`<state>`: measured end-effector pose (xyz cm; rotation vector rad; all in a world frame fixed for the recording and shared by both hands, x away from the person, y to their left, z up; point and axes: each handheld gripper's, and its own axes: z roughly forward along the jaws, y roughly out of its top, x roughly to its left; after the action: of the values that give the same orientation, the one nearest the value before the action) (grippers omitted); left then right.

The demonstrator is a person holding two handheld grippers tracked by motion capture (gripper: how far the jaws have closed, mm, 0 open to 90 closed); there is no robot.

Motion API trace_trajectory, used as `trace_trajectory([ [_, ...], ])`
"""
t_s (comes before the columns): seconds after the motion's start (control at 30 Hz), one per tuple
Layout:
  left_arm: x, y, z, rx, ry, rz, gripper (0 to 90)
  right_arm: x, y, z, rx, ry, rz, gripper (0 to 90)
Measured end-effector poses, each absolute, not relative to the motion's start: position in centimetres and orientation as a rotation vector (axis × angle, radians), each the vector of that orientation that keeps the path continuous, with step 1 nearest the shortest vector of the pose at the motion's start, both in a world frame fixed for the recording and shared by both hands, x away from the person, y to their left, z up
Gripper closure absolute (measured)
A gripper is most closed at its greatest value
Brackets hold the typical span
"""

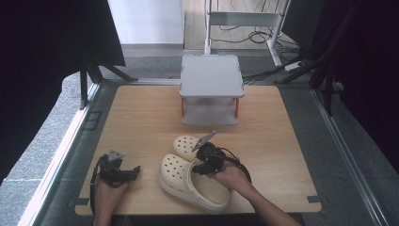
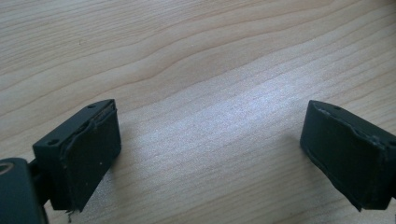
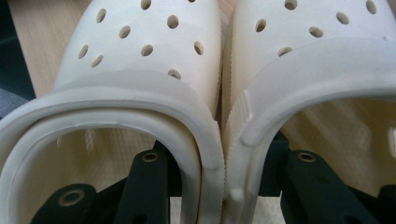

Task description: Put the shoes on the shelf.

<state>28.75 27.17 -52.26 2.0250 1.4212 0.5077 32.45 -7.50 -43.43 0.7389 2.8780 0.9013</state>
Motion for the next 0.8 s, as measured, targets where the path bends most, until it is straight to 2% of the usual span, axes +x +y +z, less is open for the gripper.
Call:
trace_trajectory([
  [0.8, 28.7, 27.2, -52.2, 2.027, 1.421, 0.507, 5.1, 33.9, -10.4, -38.7, 0.899, 2.777, 0.896, 63.8],
])
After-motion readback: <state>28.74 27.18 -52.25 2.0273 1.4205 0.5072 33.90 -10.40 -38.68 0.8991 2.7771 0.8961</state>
